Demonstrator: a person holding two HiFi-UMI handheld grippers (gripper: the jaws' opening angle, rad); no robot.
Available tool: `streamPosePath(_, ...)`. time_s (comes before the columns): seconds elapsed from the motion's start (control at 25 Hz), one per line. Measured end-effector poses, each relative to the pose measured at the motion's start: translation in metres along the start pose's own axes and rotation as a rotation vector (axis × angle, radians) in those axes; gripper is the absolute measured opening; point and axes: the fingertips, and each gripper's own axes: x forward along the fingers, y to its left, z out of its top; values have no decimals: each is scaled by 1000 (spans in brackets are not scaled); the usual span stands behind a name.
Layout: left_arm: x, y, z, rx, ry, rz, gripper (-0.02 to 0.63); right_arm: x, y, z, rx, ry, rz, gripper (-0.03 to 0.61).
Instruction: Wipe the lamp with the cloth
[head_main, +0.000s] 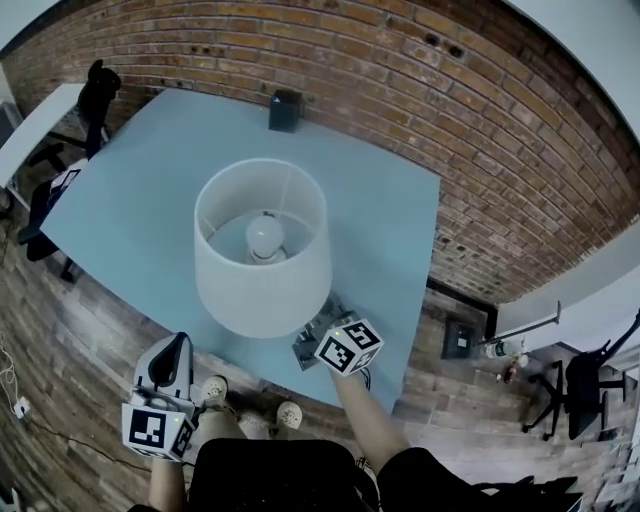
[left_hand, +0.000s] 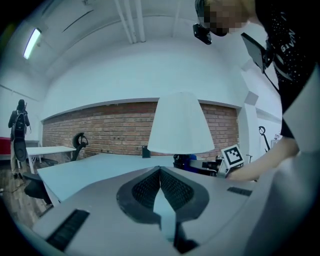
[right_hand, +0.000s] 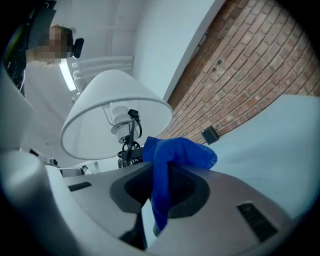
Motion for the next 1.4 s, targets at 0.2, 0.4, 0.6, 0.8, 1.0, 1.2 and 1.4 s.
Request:
streamPosePath(0.2,-10,4,-7,7,16,43,9,18,-5,-27,14,104,-1,59)
streamPosePath(0.4,-7,-11,-6,-1,25,19,9,19,-22,-51,-32,281,-84,60)
streamPosePath(0.6,-7,-18,-6,10,8,0,9,12,-38,-63,-2,414,-195,60)
streamPosePath(0.8,-5,-25,-2,26,-10,-23,9,-5,-58,-70,28,579,-339,60)
streamPosePath(1.0,-1,-46,10,23,-25,-87,8,-44,-64,-28,74,398,-394,58)
streamPosePath(1.2,12,-80,26,49,-97,-179,9,-110,-20,44,96,123,-343,58)
streamPosePath(1.4,23,-146,45,56,-133,-353,9,-160,39,98,-89,-67,-386,59)
